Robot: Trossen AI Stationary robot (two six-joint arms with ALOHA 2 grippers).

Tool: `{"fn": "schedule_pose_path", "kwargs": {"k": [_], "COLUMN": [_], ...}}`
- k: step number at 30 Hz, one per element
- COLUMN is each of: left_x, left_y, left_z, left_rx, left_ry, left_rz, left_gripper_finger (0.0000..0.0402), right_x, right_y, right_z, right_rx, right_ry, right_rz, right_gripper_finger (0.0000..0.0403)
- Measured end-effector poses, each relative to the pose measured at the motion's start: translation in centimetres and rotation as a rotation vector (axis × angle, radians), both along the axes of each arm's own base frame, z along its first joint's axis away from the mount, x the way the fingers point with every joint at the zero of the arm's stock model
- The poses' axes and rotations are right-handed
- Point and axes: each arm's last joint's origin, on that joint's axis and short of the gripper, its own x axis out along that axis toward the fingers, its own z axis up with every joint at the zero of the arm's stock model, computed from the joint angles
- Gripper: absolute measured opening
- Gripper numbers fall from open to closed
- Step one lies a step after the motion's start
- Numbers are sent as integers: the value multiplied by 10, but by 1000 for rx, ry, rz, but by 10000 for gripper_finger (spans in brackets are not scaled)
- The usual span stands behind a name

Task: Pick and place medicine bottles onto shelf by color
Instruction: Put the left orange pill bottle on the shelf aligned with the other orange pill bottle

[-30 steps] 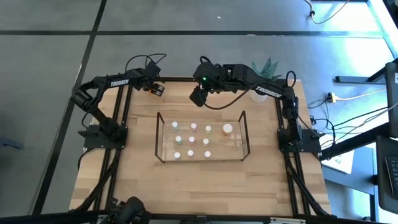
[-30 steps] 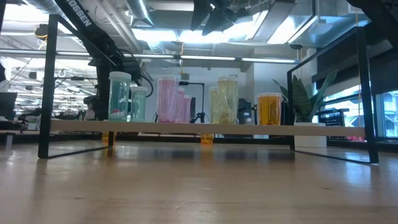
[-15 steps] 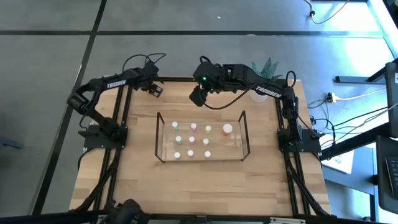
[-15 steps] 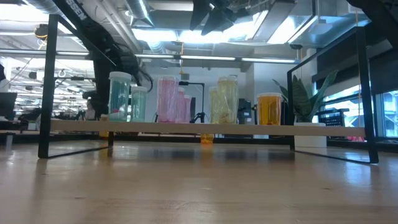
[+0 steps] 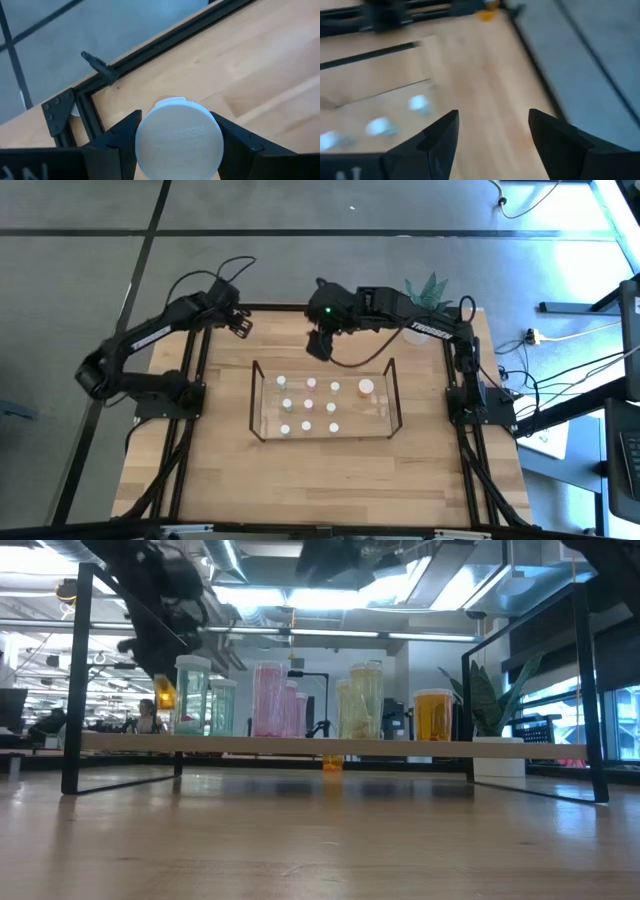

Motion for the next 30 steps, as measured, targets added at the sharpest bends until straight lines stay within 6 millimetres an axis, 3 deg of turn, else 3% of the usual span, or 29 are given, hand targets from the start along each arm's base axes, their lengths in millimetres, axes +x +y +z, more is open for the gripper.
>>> {"fn": "schedule_pose_path", "kwargs": {"k": [4,10,20,30], "left_x": [-5,-11,-12,-27], "left_y": [-21,-47,-79,-110], "left_z": [16,33,43,35], "left_rx": [38,91,114,-48], "left_ry": [-51,-120,-152,-84], "left_rz": [-28,-95,-237,-212], "left_gripper_finger": [189,189,189,189], "right_x": [3,-4,-51,-99], "right_y": [15,37,78,112], "right_z": [-1,7,46,63], "right_rx": [68,103,83,-15], "right_ry": [0,2,-22,41], "right_rz": [163,272,359,190], "right_gripper_finger": [241,241,241,241]}}
